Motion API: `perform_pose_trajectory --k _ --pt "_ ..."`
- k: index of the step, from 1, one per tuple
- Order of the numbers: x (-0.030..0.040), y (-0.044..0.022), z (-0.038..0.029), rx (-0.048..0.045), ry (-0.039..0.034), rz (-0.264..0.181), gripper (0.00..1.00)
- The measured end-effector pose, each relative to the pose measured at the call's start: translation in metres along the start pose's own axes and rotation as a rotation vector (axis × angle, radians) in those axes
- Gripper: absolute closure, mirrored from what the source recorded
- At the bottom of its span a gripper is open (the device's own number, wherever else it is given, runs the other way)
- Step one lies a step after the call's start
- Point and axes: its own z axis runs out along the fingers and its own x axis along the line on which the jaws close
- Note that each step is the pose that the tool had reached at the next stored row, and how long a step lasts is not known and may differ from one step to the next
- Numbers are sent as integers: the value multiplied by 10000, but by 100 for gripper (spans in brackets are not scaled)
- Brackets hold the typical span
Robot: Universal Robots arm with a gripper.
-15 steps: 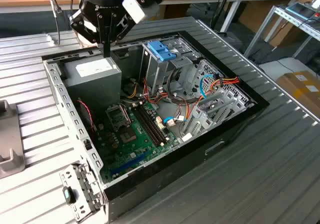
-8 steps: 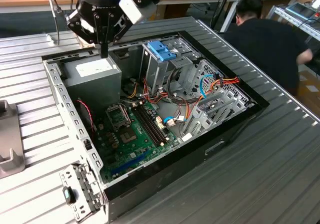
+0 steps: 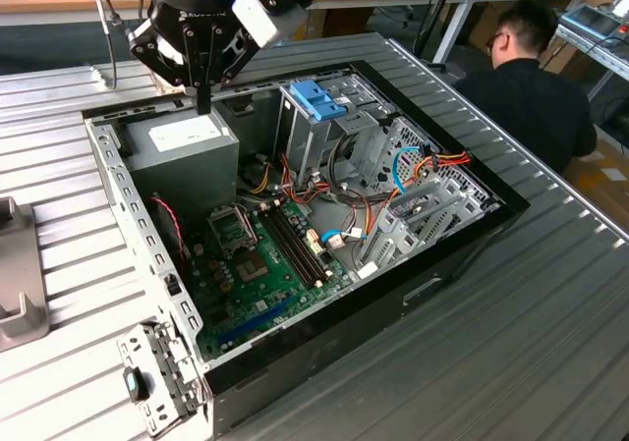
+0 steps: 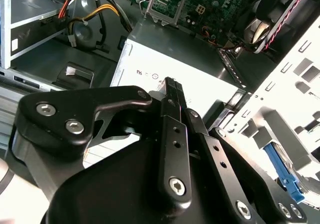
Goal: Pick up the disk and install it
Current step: 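Reach for the disk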
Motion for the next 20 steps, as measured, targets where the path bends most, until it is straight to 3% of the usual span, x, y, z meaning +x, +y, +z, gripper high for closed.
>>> perform_pose_trajectory --k 20 --pt "50 -4 -2 0 0 0 90"
